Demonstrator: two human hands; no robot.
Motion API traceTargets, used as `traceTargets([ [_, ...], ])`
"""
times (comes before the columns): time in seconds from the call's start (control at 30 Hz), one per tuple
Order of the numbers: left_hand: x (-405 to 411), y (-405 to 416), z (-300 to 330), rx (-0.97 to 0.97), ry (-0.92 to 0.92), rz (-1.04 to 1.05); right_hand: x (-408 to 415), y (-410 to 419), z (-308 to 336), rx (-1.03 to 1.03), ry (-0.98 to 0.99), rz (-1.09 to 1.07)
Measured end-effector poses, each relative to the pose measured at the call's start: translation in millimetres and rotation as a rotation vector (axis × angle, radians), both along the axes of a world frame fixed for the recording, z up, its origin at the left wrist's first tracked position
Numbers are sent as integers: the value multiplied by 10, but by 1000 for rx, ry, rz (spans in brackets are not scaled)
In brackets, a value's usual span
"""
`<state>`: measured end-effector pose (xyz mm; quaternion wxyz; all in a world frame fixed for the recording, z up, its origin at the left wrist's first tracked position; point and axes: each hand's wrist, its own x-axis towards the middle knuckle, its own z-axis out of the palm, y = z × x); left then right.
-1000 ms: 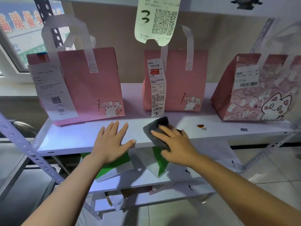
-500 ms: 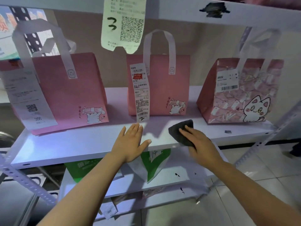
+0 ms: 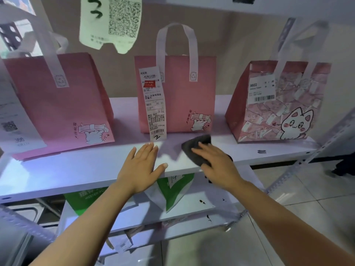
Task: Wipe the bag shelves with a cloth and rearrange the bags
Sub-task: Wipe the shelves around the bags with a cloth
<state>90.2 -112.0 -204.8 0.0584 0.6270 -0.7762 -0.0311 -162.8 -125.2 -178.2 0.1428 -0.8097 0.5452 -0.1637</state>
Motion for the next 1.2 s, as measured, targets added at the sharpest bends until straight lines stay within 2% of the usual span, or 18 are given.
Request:
traceTargets([
  [0.07,4,1,6,6,7,-6,-82,94,-79,-72,95,61],
  [0.17,1,4,12,3,13,-8,-390,-21,-87,-146,203,-33],
  [0.3,-27,7,4,-6,22,7,-403,-228,-89,-69,197,-217],
  [0.43,-17,5,5,-14,27,15,-10,-154,-134,-4,242,-119],
  [0.53,-10,18,-2,-9,6,2,177,23,-110,-23,208,46],
  [0.63,6,23,7,-2,13,-12,42,159,-100,-27,89,116],
  [0.8,6,5,5,3,32,-17,-612,5,-134,-73,58,-79],
  [0.93,23,-2,8,26,26,-21,-353,-89,-126,-107,74,-228],
  [1.07,-15,19,71,8,40,-11,4,75,-200,-165,99,-60],
  [1.2,-101,-17,206,-3,22,0,-198,194,-93,-178,64,-6],
])
